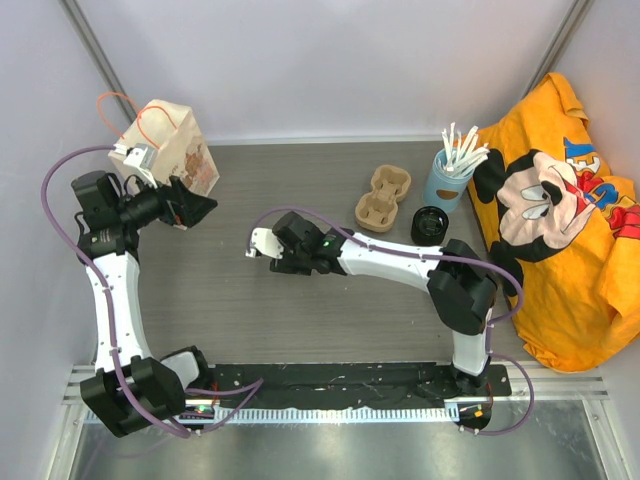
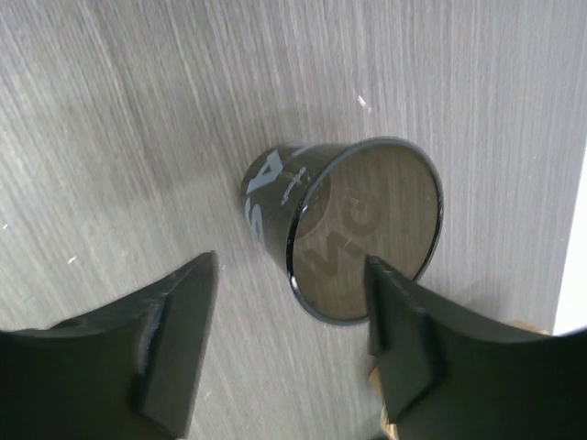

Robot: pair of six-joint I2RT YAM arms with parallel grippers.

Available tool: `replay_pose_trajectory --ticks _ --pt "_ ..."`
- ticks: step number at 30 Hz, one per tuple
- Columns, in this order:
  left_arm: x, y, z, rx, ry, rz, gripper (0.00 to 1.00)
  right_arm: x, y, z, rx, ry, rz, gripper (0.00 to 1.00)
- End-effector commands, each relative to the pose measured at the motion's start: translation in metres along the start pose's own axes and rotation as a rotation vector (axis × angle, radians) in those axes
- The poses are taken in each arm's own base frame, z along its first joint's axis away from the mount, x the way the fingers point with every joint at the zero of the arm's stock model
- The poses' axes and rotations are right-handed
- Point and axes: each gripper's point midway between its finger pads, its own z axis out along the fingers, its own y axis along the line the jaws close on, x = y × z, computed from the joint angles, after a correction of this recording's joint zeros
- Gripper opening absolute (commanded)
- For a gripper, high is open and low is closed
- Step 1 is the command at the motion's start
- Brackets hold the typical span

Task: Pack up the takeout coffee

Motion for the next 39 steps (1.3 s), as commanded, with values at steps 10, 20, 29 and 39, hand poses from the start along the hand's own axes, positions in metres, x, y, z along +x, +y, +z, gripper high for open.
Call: replay_pose_trajectory --ticks 10,20,29,39 --pt "-0.006 -0.015 0.001 0.059 -0.018 0.044 1.00 -0.012 -0.113 -0.116 0.136 -0.121 0.247 0.82" --pt "0.027 -0.044 0.039 0.133 0.138 0.138 1.00 0.143 -0.188 -0.168 0.344 0.078 0.558 0.66" --pt "0.066 -0.091 0.077 0.277 0.314 0.234 1.00 0.262 -0.177 -0.172 0.419 0.314 0.791 0.56" --pt "0.070 -0.112 0.079 0.343 0.317 0.248 1.00 0.316 -0.170 -0.154 0.464 0.429 0.869 0.53"
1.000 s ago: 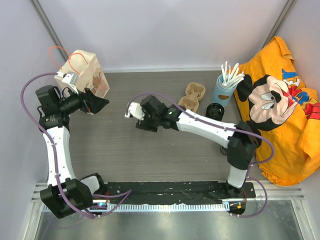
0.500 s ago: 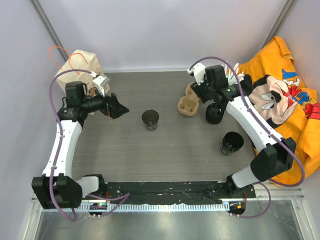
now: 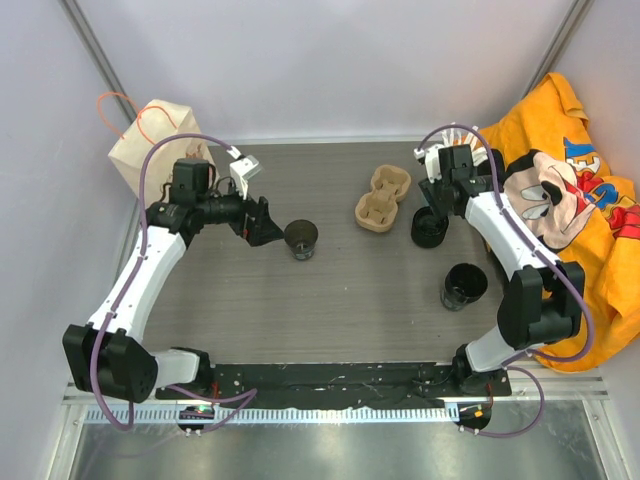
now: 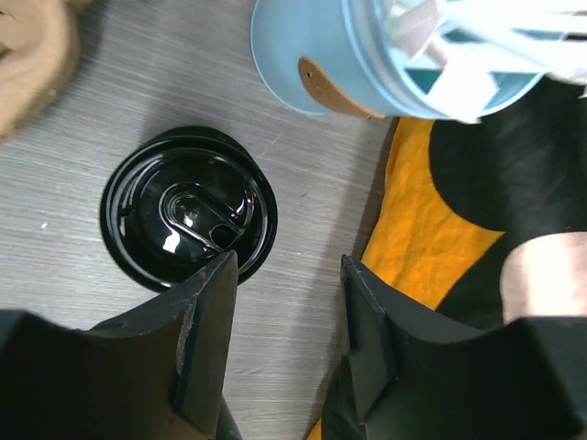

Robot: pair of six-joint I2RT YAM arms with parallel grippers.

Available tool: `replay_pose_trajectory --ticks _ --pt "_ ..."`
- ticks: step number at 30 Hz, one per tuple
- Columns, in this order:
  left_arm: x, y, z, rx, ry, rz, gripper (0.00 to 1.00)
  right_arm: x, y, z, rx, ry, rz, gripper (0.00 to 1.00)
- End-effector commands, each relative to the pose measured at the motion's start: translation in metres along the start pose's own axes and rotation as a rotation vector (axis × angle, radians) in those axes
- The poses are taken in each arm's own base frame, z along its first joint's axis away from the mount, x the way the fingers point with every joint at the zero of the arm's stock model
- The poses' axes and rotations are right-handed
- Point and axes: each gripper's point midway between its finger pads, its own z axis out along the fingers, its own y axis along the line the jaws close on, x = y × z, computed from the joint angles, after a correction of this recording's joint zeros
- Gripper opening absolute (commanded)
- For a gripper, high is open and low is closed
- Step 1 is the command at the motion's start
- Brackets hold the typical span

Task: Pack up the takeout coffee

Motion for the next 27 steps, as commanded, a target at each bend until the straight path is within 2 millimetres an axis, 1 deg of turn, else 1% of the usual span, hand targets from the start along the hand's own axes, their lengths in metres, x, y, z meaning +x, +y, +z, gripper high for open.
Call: replay_pose_trajectory --ticks 1,7,14,17,27 --pt "-0.015 -0.009 -0.008 0.008 -0.037 0.057 1.00 -0.002 -0.002 0.015 0.027 -0.012 0.035 0.52" --pt "-0.012 -0.010 -0.008 0.008 -0.034 0.057 1.00 0.008 0.000 0.024 0.027 0.001 0.035 0.50" --pt "-0.014 -0.010 -0.009 0.009 -0.037 0.055 1.00 0.021 0.006 0.038 0.026 0.015 0.014 0.47" --pt "-0.014 -0.011 -0.008 0.011 -0.037 0.051 1.00 0.023 0.007 0.040 0.028 0.018 0.015 0.44" --pt "-0.015 -0.010 -0.009 0.009 -0.038 0.055 1.00 0.030 0.009 0.046 0.019 0.038 0.015 0.42"
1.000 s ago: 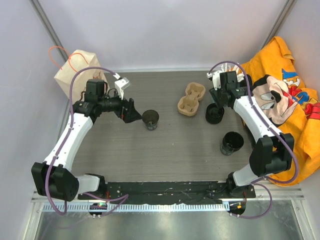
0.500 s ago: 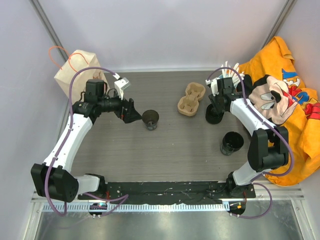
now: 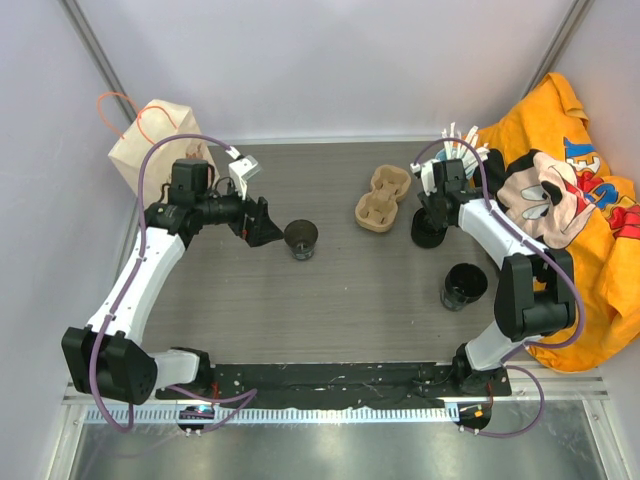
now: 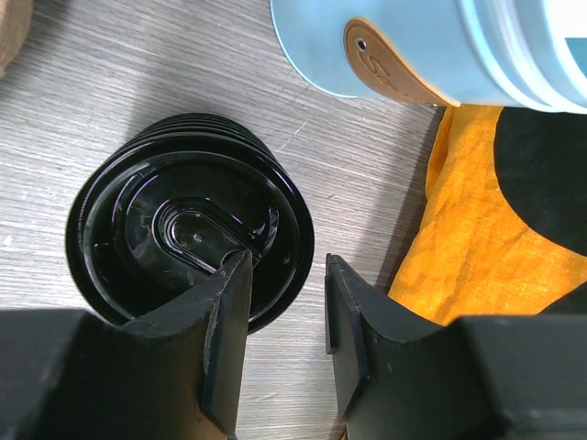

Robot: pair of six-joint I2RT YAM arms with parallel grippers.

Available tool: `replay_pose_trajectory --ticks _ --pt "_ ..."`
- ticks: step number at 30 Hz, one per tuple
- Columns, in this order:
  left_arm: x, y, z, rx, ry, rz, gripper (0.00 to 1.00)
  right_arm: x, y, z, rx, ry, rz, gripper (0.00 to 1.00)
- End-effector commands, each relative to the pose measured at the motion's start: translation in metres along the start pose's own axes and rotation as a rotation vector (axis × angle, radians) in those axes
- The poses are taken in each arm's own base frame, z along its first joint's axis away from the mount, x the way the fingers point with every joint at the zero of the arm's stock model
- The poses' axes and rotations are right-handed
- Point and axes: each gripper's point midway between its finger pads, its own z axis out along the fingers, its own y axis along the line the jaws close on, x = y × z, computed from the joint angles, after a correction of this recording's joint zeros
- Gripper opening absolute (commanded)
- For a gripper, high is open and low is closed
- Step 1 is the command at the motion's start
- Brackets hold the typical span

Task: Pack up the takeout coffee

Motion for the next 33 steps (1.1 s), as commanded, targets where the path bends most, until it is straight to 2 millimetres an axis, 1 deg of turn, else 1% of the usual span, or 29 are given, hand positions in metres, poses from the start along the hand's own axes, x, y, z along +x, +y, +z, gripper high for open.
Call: replay_pose_trajectory --ticks 1,4,10,16,17,19,20,23,28,33 --pt "-0.015 -0.007 -0.006 0.008 -0.036 0.051 1.00 -0.004 -0.006 0.005 0.021 -0.019 0.015 0.42" --pt "-0.015 -0.007 -0.007 0.008 -0.036 0.051 1.00 -0.003 -0.006 0.006 0.013 -0.019 0.024 0.41" --pt "-0.014 -0.008 -0.007 0.010 -0.035 0.051 1.00 -0.005 -0.007 0.004 0.010 -0.031 0.036 0.32" --pt "-0.014 -0.008 -0.007 0.010 -0.035 0.050 1.00 -0.006 -0.004 0.005 -0.006 -0.037 0.036 0.26" --pt "-0.014 -0.008 -0.007 0.010 -0.034 0.050 1.00 -0.006 -0.004 0.004 -0.005 -0.039 0.036 0.23" --pt "-0.014 -0.008 -0.007 0.010 -0.034 0.052 1.00 -0.006 -0.004 0.003 -0.006 -0.041 0.038 0.21" --pt "-0.015 -0.008 -0.007 0.010 -0.036 0.052 1.00 -0.007 -0.006 0.002 -0.002 -0.044 0.042 0.18" --pt "-0.015 -0.008 -0.007 0.011 -0.035 0.050 1.00 -0.009 -0.005 0.001 -0.004 -0.050 0.043 0.12" --pt "-0.016 -0.008 -0.007 0.011 -0.036 0.054 1.00 -0.016 -0.011 -0.006 0.011 -0.077 0.054 0.08" --pt "-0.017 -0.009 -0.007 0.014 -0.038 0.049 1.00 -0.027 -0.017 -0.018 0.021 -0.118 0.062 0.07"
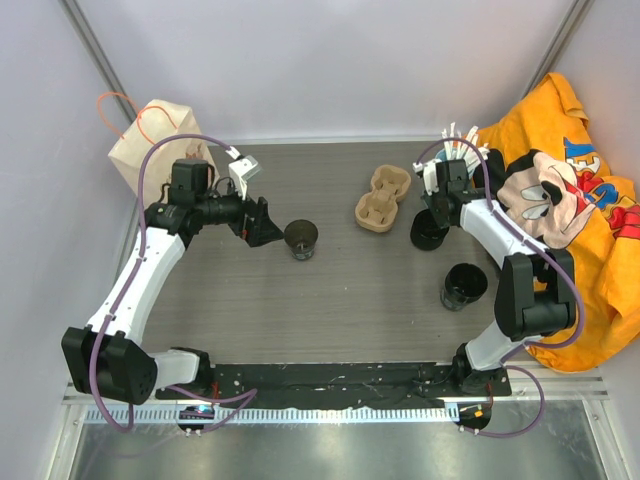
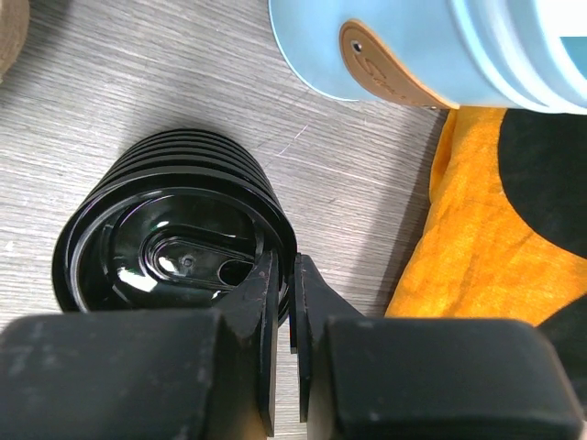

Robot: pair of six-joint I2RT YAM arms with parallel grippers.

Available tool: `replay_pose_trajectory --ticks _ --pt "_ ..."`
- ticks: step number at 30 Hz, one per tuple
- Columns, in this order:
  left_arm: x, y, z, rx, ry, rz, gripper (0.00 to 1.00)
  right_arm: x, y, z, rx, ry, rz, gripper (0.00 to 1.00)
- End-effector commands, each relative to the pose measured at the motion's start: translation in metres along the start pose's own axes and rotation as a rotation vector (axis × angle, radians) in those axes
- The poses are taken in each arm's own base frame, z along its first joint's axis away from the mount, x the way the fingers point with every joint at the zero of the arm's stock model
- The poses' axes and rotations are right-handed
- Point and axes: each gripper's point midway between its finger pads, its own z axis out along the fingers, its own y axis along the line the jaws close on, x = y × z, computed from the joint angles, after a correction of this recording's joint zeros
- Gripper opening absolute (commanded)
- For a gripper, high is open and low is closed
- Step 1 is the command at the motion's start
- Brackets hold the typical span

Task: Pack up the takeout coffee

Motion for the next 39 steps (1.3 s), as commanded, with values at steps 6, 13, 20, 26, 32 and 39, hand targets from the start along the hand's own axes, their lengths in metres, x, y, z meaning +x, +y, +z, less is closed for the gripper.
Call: replay_pose_trajectory --ticks 6,13,20,26,32,39 --pt "-0.017 -0.009 -0.007 0.018 -0.040 0.046 1.00 -0.043 -0.019 -0.039 0.030 -0.159 0.053 0.07" --pt "-0.018 -0.013 -0.007 0.036 -0.043 0.045 1.00 -0.055 -0.022 -0.057 0.013 -0.204 0.062 0.07" --pt "-0.028 -0.026 0.000 0.106 -0.066 0.025 1.00 -0.085 -0.014 -0.098 -0.082 -0.305 0.082 0.06" --pt "-0.039 -0.044 0.018 0.146 -0.060 0.066 0.99 -0.112 0.019 -0.129 -0.156 -0.375 0.005 0.07" --pt "-0.064 -0.044 0.026 0.108 -0.078 0.140 1.00 -0.147 0.055 -0.151 -0.214 -0.430 -0.063 0.07" --pt "-0.080 -0.051 0.044 0.117 -0.124 -0.018 1.00 -0.179 0.090 -0.166 -0.240 -0.484 -0.107 0.07"
